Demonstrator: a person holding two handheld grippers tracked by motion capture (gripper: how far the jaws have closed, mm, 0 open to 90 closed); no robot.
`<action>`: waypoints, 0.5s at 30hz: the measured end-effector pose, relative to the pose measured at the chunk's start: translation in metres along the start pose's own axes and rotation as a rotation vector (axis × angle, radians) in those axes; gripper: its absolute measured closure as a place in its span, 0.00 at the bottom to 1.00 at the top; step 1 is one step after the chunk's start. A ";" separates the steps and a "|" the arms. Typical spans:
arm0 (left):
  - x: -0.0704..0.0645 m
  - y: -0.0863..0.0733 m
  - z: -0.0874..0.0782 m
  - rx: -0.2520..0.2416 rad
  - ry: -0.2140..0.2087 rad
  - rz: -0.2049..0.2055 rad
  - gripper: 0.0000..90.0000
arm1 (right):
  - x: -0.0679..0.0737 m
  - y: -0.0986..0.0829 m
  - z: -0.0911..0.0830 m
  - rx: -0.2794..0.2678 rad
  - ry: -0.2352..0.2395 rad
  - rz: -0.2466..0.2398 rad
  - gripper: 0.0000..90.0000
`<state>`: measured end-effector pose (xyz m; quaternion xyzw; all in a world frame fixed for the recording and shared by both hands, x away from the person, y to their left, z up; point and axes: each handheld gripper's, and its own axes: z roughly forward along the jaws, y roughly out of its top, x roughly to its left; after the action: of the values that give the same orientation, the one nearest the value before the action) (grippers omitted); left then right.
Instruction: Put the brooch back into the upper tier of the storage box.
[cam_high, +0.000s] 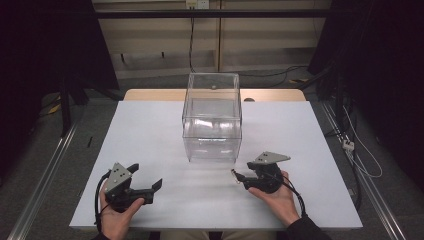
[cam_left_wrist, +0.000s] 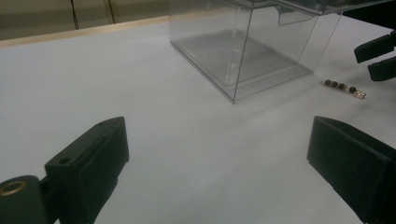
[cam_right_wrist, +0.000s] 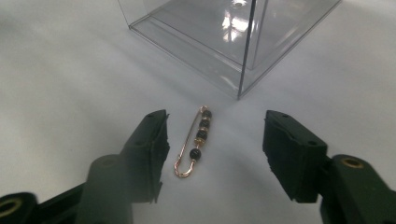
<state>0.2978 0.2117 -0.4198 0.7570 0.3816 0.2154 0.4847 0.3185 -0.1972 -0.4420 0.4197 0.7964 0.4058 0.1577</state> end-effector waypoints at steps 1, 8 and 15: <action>0.000 0.000 0.000 0.001 0.002 -0.003 0.06 | 0.000 0.001 0.003 0.010 -0.002 -0.004 0.50; 0.000 0.000 0.000 0.002 0.004 0.000 0.06 | -0.002 0.002 0.011 0.030 0.000 -0.001 0.59; 0.001 0.000 -0.001 -0.001 0.008 0.002 0.06 | -0.001 0.002 0.018 0.048 0.014 -0.005 0.65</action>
<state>0.2978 0.2126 -0.4197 0.7562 0.3827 0.2189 0.4835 0.3307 -0.1885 -0.4516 0.4187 0.8079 0.3892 0.1431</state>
